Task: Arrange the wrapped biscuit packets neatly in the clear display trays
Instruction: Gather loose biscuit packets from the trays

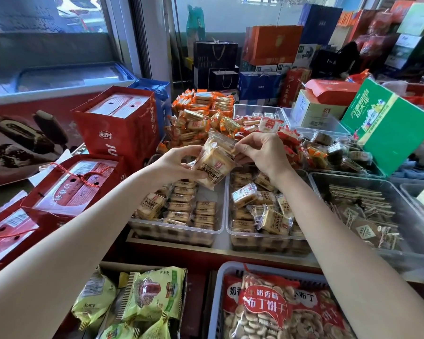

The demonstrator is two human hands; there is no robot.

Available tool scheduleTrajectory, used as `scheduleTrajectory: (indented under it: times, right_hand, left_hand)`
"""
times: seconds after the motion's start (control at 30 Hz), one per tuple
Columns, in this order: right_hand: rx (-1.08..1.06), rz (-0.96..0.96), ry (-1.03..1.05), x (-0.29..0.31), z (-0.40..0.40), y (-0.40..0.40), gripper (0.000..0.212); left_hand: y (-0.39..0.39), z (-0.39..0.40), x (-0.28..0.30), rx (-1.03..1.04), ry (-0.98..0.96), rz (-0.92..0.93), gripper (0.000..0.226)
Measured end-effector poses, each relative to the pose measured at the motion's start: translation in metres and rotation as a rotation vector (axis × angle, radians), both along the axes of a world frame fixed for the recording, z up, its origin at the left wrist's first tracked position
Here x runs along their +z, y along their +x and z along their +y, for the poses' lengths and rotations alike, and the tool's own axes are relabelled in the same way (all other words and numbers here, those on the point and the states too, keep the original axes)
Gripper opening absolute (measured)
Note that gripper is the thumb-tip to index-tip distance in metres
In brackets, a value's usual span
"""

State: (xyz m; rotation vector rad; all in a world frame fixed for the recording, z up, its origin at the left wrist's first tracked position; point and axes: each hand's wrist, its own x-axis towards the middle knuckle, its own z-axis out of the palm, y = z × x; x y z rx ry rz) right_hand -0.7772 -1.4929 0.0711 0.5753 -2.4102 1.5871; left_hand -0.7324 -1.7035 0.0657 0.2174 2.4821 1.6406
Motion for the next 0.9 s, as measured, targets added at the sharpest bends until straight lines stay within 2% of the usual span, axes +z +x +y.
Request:
scheduleTrajectory:
  times: [0.1, 0.27, 0.37, 0.43, 0.53, 0.63, 0.77, 0.9]
  right_hand:
    - [0.017, -0.137, -0.122, -0.005, -0.002, -0.001, 0.002]
    - [0.074, -0.328, -0.321, -0.006, -0.001, -0.001, 0.011]
    - [0.056, -0.196, -0.108, -0.003, 0.000, -0.005, 0.003]
    - [0.030, -0.039, 0.118, 0.001, 0.000, -0.008, 0.015]
    - [0.085, 0.062, 0.240, 0.011, -0.007, -0.008, 0.028]
    - [0.144, 0.094, 0.287, 0.013, -0.018, -0.009, 0.020]
    - [0.102, 0.152, 0.300, 0.011, -0.025, -0.013, 0.006]
    - [0.058, -0.054, 0.076, 0.000, -0.021, -0.013, 0.010]
  left_hand:
    - [-0.001, -0.002, 0.000, -0.012, -0.021, -0.013, 0.069]
    - [-0.001, -0.003, 0.003, -0.052, -0.013, -0.038, 0.061]
    - [-0.002, -0.002, 0.003, -0.043, -0.032, -0.039, 0.055]
    - [-0.004, -0.004, 0.002, -0.024, -0.080, -0.046, 0.058]
    - [-0.003, -0.003, 0.001, -0.017, -0.181, -0.057, 0.065]
    - [0.000, 0.004, 0.002, -0.036, -0.177, -0.028, 0.060]
    - [0.002, 0.004, 0.003, -0.030, -0.183, -0.020, 0.060]
    - [0.003, 0.003, 0.004, -0.022, -0.255, -0.028, 0.066]
